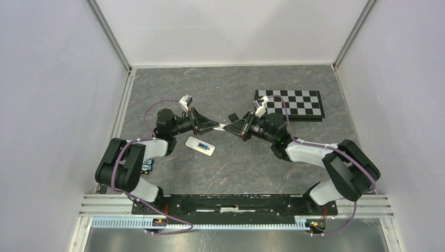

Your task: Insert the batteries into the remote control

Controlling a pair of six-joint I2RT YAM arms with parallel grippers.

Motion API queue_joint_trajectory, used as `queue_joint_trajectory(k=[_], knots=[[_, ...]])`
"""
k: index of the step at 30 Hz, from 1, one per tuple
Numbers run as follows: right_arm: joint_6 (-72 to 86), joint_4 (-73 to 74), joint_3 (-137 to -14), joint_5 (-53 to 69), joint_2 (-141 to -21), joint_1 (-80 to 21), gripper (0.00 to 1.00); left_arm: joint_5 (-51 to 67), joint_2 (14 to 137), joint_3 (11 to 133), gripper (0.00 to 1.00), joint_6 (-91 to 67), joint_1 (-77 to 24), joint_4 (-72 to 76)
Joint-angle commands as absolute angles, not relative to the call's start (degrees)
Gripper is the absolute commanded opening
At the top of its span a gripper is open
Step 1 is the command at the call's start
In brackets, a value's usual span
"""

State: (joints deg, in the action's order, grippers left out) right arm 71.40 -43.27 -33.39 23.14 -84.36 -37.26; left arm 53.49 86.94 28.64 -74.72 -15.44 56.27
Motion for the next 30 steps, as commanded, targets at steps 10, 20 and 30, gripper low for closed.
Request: queue_joint_trajectory(k=[10, 20, 30], knots=[[62.77, -35.68, -33.98, 20.59, -81.64, -36.46, 0.02, 23.72, 73.32, 39.34, 1.0, -38.79, -12.2, -9.76], [58.77, -32.15, -34.45, 20.13, -81.55, -36.3, 0.03, 10.56, 79.83, 41.85, 0.88, -37.31, -7.91, -18.73], [60.03, -31.91, -35.63, 21.85, -85.3, -36.42, 0.03, 19.01, 82.62, 37.09, 0.72, -39.3, -8.0, -12.87]])
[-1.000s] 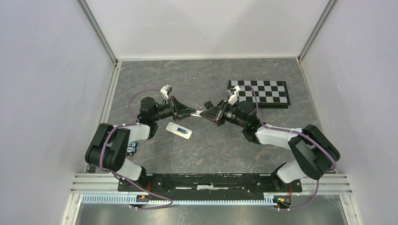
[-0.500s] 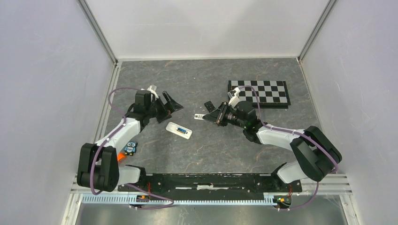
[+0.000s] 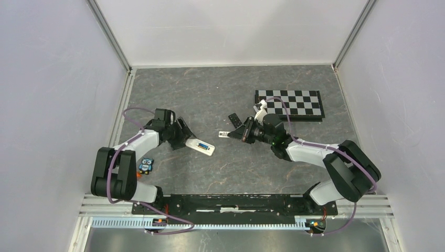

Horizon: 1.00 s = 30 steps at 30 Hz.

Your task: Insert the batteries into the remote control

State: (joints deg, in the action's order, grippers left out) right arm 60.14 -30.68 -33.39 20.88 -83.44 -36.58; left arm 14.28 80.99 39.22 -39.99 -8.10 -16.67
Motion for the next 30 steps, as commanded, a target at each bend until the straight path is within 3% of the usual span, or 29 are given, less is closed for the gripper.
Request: queue_joint_trajectory(k=[1, 3, 7, 10, 23, 30], knots=[[60.2, -32.21, -35.83, 22.04, -85.8, -36.54, 0.03, 19.08, 82.98, 36.61, 0.71, -39.44, -8.0, -12.19], [60.3, -32.53, -36.25, 22.09, -86.71, -36.69, 0.03, 16.79, 83.23, 37.34, 0.72, -38.25, -7.95, -13.72], [60.4, -32.82, -36.72, 21.81, -87.81, -37.08, 0.03, 10.52, 83.29, 41.56, 0.84, -35.64, -8.0, -19.72], [60.43, -33.2, -37.25, 21.8, -88.91, -37.49, 0.03, 11.39, 84.87, 43.01, 0.86, -36.32, -7.98, -18.6], [64.89, -35.86, -41.49, 21.86, -96.34, -41.62, 0.02, 24.45, 87.46, 38.76, 0.61, -41.22, -8.0, -11.55], [65.48, -33.95, -42.91, 21.1, -98.4, -42.57, 0.02, 27.77, 81.1, 32.51, 0.6, -45.15, -8.09, -10.19]])
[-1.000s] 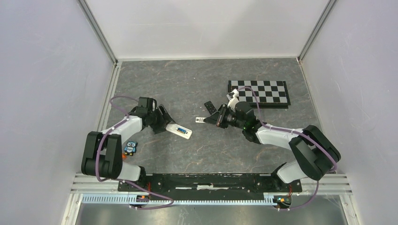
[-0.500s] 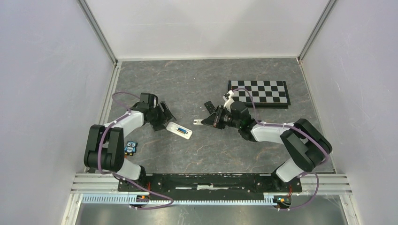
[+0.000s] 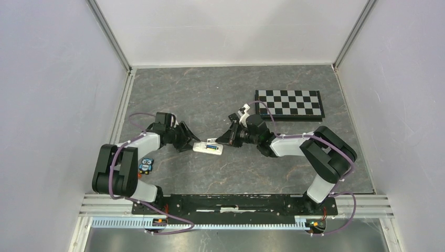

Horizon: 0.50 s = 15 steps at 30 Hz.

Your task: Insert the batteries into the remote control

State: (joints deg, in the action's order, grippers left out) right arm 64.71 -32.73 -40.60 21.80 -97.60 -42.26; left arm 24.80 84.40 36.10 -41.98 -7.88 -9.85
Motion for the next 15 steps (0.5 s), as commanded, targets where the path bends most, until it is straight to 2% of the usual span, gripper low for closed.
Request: queue_joint_trajectory(k=[1, 15], knots=[[64.93, -33.39, -43.06, 20.95, -98.47, -42.7, 0.02, 28.01, 80.56, 32.27, 0.6, -45.18, -8.09, -10.17], [61.03, -23.85, -48.17, 20.02, -103.39, -43.77, 0.02, 23.37, 79.14, 32.1, 0.61, -40.68, -8.06, -14.6]])
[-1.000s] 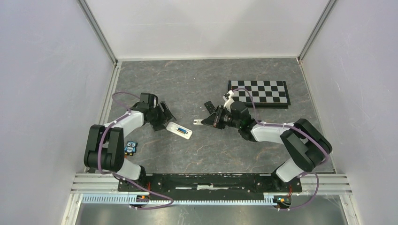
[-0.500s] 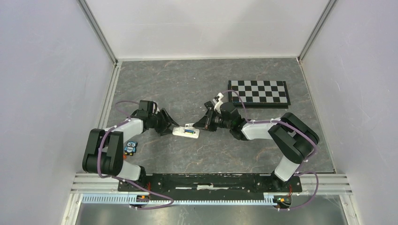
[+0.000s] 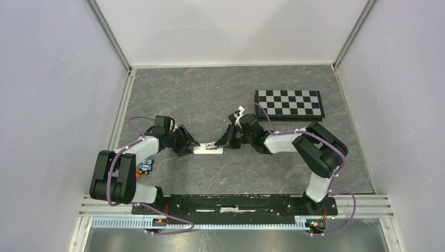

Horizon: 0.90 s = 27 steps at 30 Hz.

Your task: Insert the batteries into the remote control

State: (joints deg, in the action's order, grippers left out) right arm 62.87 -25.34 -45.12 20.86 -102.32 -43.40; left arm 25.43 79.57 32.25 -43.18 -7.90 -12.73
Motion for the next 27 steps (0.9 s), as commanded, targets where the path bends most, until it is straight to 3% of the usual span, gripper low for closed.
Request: queue_joint_trajectory(k=[1, 12, 27], knots=[[61.05, -23.71, -48.52, 19.91, -103.8, -43.74, 0.02, 24.06, 79.53, 31.85, 0.61, -40.61, -8.09, -14.01], [61.66, -22.99, -49.04, 19.47, -105.68, -44.19, 0.02, 27.74, 82.23, 30.74, 0.5, -41.34, -8.04, -9.96], [62.1, -18.97, -49.61, 19.68, -106.1, -45.04, 0.01, 28.65, 82.31, 29.98, 0.48, -41.75, -8.09, -8.88]])
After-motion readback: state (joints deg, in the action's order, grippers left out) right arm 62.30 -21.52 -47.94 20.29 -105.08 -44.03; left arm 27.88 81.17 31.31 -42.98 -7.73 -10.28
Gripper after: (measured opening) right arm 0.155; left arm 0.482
